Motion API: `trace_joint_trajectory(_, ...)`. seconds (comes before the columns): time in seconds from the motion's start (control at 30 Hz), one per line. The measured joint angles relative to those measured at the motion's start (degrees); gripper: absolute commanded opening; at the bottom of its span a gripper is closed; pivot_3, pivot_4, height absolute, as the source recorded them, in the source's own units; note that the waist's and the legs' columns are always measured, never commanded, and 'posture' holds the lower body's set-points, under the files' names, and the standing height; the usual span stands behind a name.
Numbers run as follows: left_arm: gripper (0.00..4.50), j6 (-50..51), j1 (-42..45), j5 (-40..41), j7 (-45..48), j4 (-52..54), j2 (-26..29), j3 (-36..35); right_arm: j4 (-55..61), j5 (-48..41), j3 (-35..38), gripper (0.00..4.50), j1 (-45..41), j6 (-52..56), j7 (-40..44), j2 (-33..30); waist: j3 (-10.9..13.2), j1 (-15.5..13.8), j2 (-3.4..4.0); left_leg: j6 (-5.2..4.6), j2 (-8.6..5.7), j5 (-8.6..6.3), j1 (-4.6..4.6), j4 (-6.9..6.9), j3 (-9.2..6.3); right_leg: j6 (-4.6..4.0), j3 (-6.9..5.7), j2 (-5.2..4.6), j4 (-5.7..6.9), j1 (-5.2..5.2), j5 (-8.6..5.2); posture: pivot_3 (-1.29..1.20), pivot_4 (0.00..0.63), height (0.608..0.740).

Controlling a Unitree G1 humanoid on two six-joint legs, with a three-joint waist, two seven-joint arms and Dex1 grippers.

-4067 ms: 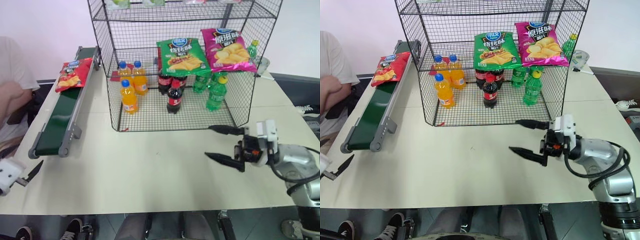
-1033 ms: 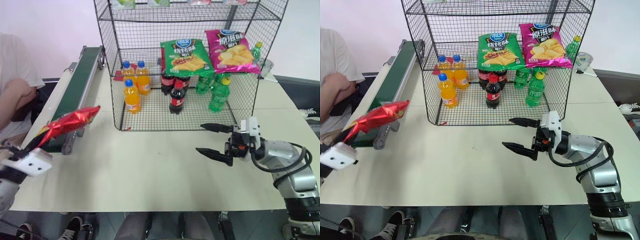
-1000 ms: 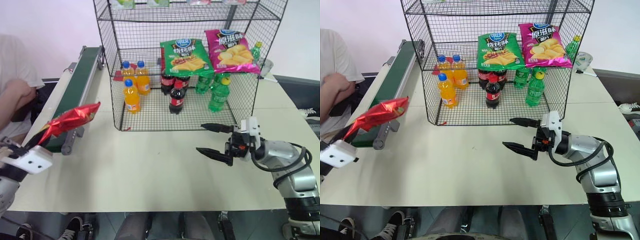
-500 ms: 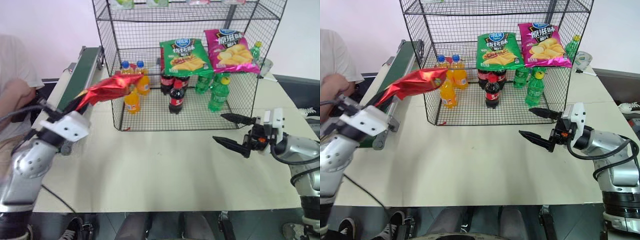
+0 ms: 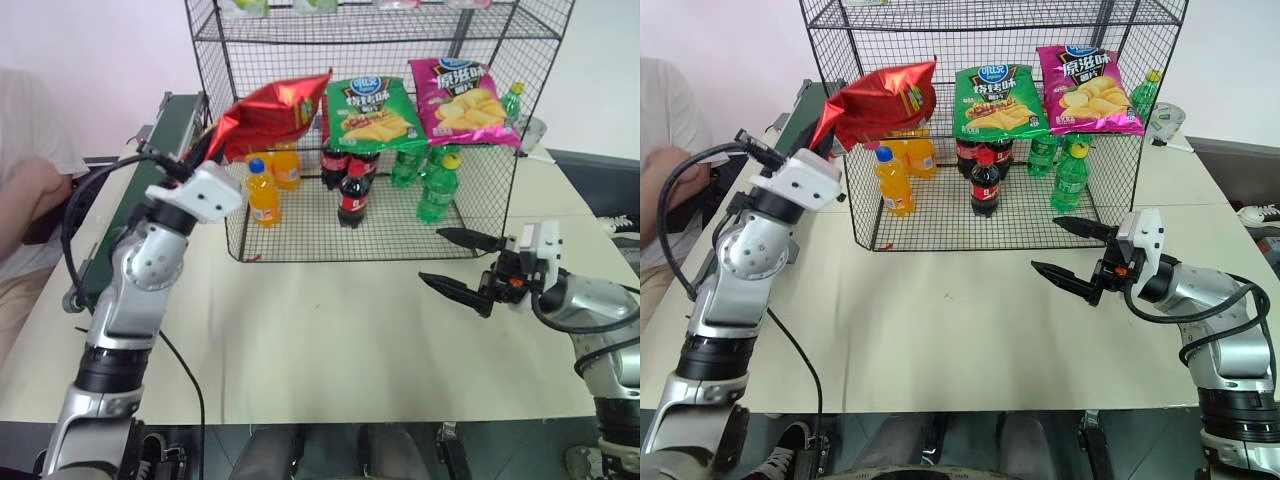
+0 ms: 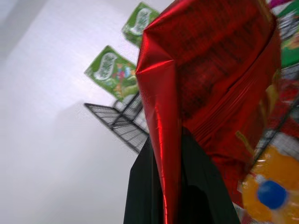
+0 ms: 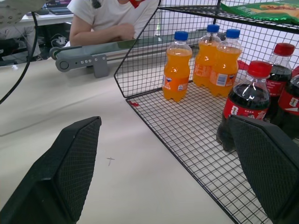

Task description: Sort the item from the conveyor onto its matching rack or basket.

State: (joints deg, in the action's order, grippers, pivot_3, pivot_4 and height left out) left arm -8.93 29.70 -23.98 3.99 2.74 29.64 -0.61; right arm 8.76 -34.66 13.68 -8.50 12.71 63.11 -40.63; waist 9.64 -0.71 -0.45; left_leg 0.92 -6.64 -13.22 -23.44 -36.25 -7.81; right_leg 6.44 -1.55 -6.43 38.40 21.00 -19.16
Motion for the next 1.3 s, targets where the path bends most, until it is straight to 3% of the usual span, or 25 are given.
trace_joint_trajectory(0.3, 0.02, 2.5, 13.7, -8.1, -10.0, -19.7, -6.3, 5.9, -0.1, -1.6, 2.6, 4.50, -3.7, -0.7, -3.3, 1.8, 0.0, -0.1, -0.17, 0.01, -0.07, 0.01, -0.03, -0.05, -0.01, 0.06, -0.03, -0.03, -0.02, -0.01, 0.02, 0.00, 0.150, 0.740)
trace_joint_trajectory(0.47, 0.02, 4.6, 21.6, -7.4, -13.0, -31.2, -14.3, 7.2, -0.1, -1.5, 2.3, 4.50, -3.2, -0.6, -3.7, 2.3, 0.0, -0.1, -0.18, 0.00, -0.10, 0.00, -0.04, -0.22, -0.02, 0.11, -0.10, -0.04, 0.04, -0.08, 0.04, 0.00, 0.150, 0.740)
trace_joint_trajectory(0.63, 0.02, 7.4, 24.9, -5.7, -15.8, -38.3, -19.1, 8.2, -0.1, -1.4, 2.4, 4.50, -2.8, -0.7, -3.7, 2.2, 0.0, 0.3, -0.19, -0.02, -0.08, 0.00, -0.05, -0.24, -0.01, 0.12, -0.09, -0.02, 0.05, -0.04, 0.04, 0.00, 0.150, 0.740)
trace_joint_trajectory(0.87, 0.02, 10.0, 25.7, -5.1, -21.0, -40.8, -23.6, 8.6, 0.0, -1.0, 2.4, 4.50, -1.5, -0.6, -4.0, 2.0, 0.0, 0.0, -0.19, -0.02, -0.09, 0.00, -0.06, -0.32, -0.01, 0.13, -0.09, -0.02, 0.07, -0.06, 0.04, 0.00, 0.150, 0.740)
trace_joint_trajectory(1.3, 0.02, 13.3, 31.9, -1.3, -29.9, -46.6, -25.3, 6.3, 0.1, -0.4, 2.4, 4.50, -1.4, -0.6, -4.3, 1.6, 0.1, 0.0, -0.24, -0.01, -0.09, 0.00, -0.15, -0.40, 0.00, 0.14, -0.09, -0.02, 0.12, 0.01, 0.03, 0.00, 0.150, 0.740)
